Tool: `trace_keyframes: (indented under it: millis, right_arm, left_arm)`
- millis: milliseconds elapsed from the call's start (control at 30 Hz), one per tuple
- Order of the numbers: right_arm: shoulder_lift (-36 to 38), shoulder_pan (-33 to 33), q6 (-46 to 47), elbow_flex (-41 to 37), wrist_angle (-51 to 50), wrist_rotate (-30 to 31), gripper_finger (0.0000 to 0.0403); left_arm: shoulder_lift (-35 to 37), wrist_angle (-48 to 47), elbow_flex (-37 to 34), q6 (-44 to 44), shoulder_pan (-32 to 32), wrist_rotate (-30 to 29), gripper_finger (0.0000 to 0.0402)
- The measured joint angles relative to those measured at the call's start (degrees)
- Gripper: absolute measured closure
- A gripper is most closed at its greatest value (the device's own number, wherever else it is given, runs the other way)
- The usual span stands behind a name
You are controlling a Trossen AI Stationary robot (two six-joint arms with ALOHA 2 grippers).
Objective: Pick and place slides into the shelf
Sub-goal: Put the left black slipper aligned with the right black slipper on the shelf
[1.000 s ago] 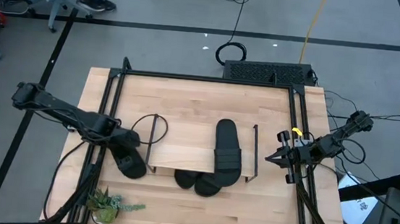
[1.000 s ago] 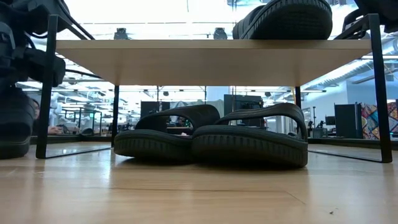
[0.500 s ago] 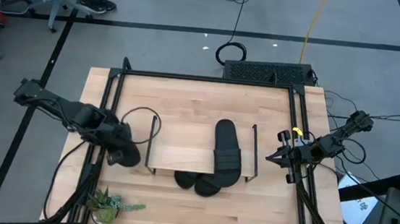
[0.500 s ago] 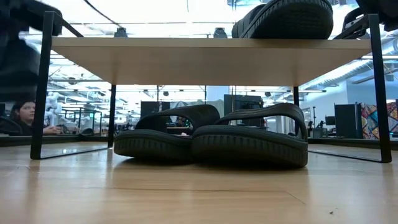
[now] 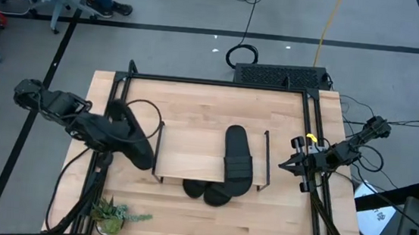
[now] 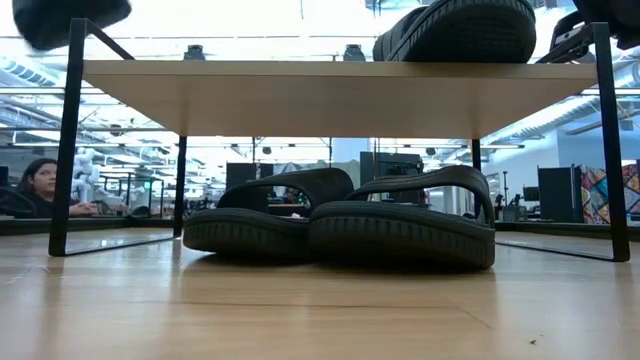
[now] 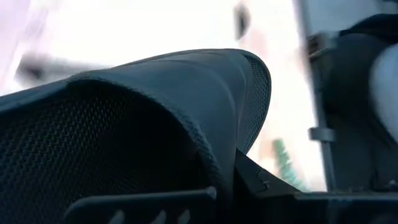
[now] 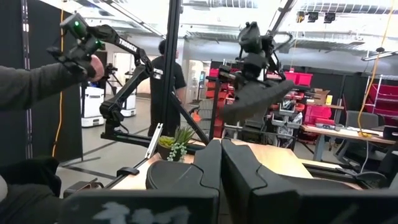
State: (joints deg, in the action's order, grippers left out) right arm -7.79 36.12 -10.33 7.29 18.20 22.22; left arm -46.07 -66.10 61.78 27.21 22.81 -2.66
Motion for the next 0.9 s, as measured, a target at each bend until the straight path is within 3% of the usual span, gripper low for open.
trace_keyframes:
  millis: [133,300,567,900]
  right_arm:
    - [0.0,0.0,-0.4,0.0,0.5,0.0,0.0403]
    - [0.0,0.0,-0.4,0.0,0.5,0.1,0.0403]
    - [0.0,0.0,-1.3,0.0,0.6,0.2,0.0403]
    - [0.0,0.0,-2.6,0.0,1.1,0.2,0.0403]
  left_arm:
    - [-0.2,6.8,0.6,-8.3,0.0,2.4,0.0401]
    - [-0.9,10.4,0.6,-11.5,0.0,3.0,0.0401]
    - [-4.6,17.8,1.0,-17.3,-3.3,12.7,0.0401]
    - [-16.0,16.4,12.9,-32.8,-14.4,24.2,0.0401]
